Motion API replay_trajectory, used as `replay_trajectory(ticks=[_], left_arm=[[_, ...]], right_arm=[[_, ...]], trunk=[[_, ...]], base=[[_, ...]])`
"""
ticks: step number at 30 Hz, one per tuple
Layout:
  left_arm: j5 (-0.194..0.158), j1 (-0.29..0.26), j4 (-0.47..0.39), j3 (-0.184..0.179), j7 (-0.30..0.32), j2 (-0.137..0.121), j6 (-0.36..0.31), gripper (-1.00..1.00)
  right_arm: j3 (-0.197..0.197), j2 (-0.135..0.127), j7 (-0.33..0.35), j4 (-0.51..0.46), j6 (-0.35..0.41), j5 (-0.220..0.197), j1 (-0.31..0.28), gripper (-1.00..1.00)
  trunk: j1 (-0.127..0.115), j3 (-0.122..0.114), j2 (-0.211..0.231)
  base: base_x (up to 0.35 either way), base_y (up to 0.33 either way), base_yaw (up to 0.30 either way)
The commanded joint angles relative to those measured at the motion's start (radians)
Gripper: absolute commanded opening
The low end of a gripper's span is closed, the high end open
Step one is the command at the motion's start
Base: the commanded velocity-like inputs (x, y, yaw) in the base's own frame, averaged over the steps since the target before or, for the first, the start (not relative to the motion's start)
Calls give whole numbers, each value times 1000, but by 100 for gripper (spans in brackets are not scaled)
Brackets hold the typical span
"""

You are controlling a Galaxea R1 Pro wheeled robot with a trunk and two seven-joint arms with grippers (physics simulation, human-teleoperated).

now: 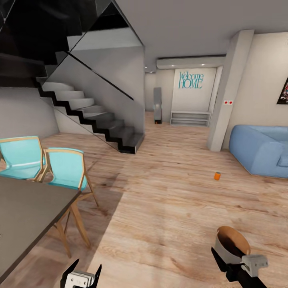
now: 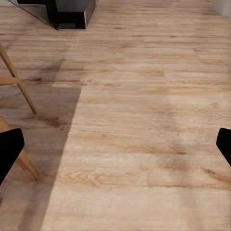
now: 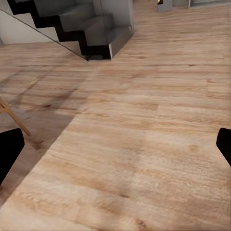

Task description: Put the three can of soda from the living room inside the tash can in the kitchen.

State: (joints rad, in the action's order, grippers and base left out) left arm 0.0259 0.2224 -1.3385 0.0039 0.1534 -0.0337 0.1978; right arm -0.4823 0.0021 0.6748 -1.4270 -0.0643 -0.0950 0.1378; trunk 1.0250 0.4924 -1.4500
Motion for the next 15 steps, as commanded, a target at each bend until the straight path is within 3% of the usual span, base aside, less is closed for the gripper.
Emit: replay_trajectory(ticks=[1,15], left_arm=[[0,0,0,0,0,0,0,100],[3,0,1,-3,-1,0,0,100]], right_arm=[[0,0,0,0,1,-2,0,100],[1,0,0,2,3,-8,0,100]], trunk=[[0,1,0],[0,21,0]], base=[[0,88,-18],[0,-5,-34]])
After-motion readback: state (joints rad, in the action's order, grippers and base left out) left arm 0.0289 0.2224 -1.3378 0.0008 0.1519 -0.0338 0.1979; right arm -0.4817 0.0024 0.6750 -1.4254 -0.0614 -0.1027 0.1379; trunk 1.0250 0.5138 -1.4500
